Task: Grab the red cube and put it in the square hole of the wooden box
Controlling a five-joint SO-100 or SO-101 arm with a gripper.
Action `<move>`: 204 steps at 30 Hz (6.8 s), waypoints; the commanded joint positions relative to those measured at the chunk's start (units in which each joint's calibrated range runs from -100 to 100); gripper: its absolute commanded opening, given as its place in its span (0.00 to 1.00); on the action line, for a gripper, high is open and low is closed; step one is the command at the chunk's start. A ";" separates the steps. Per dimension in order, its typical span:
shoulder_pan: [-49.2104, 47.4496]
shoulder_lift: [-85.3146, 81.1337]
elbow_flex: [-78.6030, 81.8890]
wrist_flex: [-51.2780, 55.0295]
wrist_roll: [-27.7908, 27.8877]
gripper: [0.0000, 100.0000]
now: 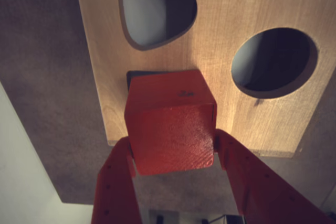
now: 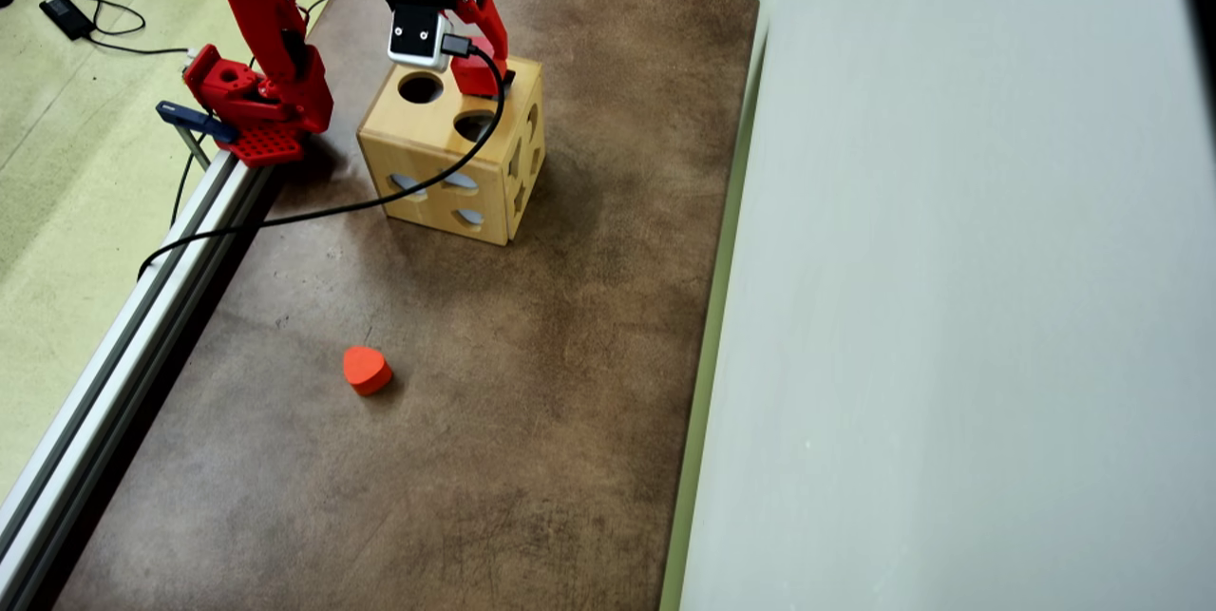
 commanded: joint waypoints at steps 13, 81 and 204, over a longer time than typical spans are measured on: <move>-0.24 0.80 -4.85 -0.55 -0.05 0.02; -3.28 -1.15 4.46 -3.61 -3.76 0.02; 17.97 -92.53 19.93 0.41 -3.22 0.03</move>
